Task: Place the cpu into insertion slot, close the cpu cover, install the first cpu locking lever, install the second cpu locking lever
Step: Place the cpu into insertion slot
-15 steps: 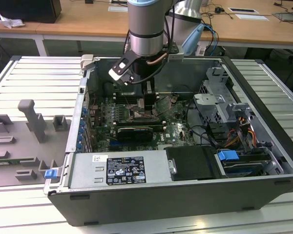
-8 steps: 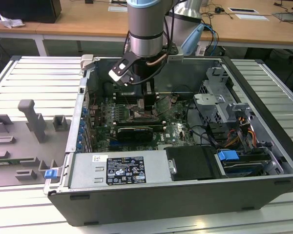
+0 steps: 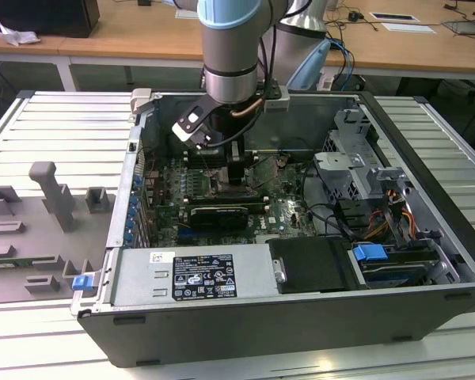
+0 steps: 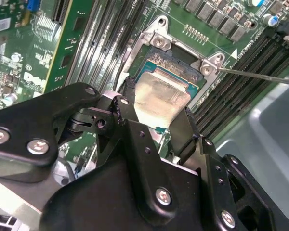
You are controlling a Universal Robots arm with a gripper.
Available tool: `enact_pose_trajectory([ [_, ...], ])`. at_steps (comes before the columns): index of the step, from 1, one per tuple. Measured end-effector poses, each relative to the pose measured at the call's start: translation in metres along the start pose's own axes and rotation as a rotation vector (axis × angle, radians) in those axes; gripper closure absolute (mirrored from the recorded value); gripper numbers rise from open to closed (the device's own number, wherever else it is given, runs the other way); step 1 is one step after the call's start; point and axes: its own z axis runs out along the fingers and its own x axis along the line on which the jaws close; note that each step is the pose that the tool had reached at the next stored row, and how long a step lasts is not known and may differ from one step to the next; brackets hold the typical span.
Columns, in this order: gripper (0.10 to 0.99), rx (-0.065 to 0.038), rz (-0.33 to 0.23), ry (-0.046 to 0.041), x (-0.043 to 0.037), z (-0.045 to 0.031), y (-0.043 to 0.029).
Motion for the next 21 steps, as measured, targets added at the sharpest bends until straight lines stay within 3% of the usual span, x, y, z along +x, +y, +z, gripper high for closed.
enact_pose_trajectory([
  [13,0.557,0.000,0.000,0.0001,0.0000,0.0042,-0.0004],
  [21,0.557,0.000,0.001,-0.0001,0.0003,0.0122,-0.0018],
])
